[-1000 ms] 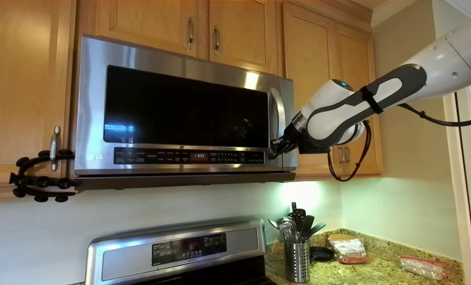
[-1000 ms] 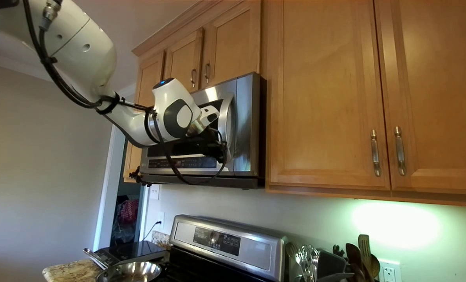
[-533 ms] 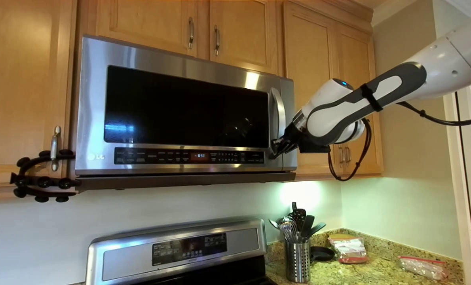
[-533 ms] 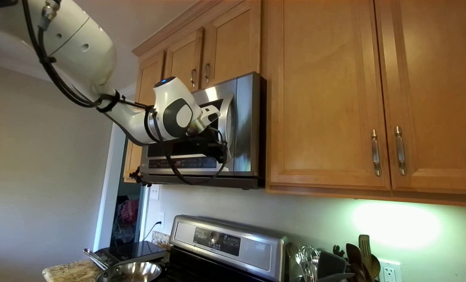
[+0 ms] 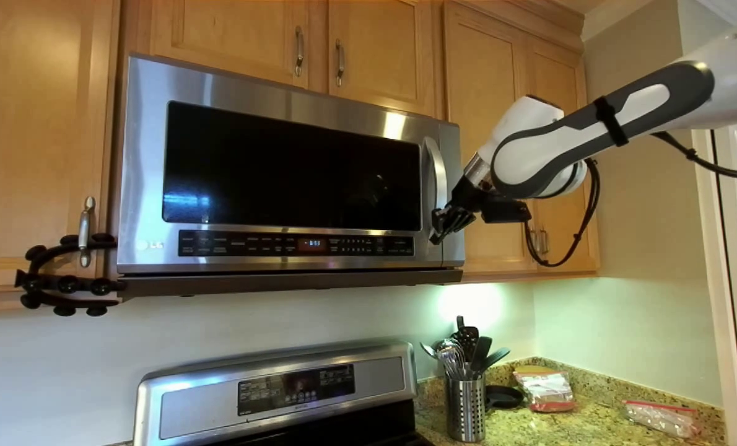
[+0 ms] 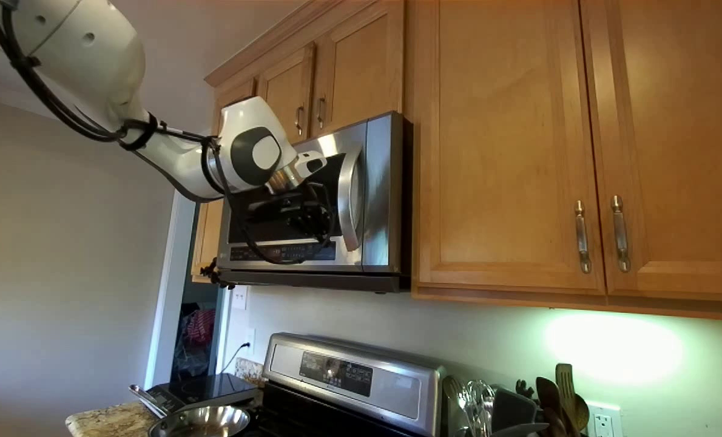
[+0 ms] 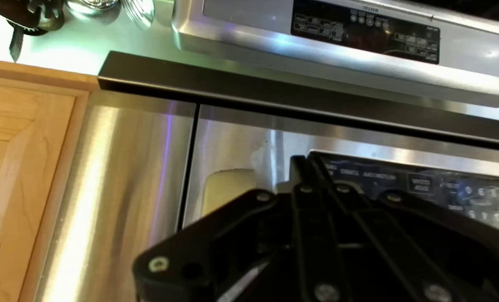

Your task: Close the door of the microwave

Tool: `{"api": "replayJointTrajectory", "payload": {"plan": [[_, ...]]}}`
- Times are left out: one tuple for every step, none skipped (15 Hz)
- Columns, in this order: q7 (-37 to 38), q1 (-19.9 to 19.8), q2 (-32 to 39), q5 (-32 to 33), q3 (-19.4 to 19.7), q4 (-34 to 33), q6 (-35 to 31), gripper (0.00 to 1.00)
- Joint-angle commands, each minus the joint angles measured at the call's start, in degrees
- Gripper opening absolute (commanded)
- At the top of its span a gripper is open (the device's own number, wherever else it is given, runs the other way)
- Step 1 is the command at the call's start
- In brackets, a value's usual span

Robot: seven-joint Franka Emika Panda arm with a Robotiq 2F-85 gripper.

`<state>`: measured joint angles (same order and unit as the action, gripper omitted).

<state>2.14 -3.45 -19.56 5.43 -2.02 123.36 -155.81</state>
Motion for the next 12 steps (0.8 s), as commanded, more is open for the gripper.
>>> {"api": "replayJointTrajectory", "payload": {"plan": [[-0.08, 2.31, -7.15, -0.91, -1.01, 2.49, 9.61, 0.04], [-0.06, 3.19, -8.37, -1.97, -1.03, 2.68, 12.62, 0.29], [0.01, 3.79, -9.44, -2.44, -1.15, 2.90, 15.22, 0.29], [0.02, 4.70, -10.57, -3.84, -0.94, 3.40, 17.85, 0.32], [0.41, 5.14, -11.56, -4.87, -0.82, 3.99, 20.13, 0.38], [0.72, 5.47, -12.68, -6.08, -0.53, 4.98, 22.37, 0.44], [1.04, 5.69, -13.69, -7.32, -0.23, 5.87, 24.49, 0.51], [1.53, 5.41, -14.75, -7.89, -0.24, 6.92, 26.63, 0.57], [2.07, 5.05, -15.75, -8.39, -0.18, 8.04, 28.73, 0.64], [2.46, 4.90, -16.72, -8.98, 0.02, 9.17, 30.69, 0.69], [2.85, 4.70, -17.58, -9.27, 0.16, 10.07, 32.51, 0.77], [3.14, 4.46, -18.35, -9.41, 0.27, 10.93, 34.23, 0.83]]}}
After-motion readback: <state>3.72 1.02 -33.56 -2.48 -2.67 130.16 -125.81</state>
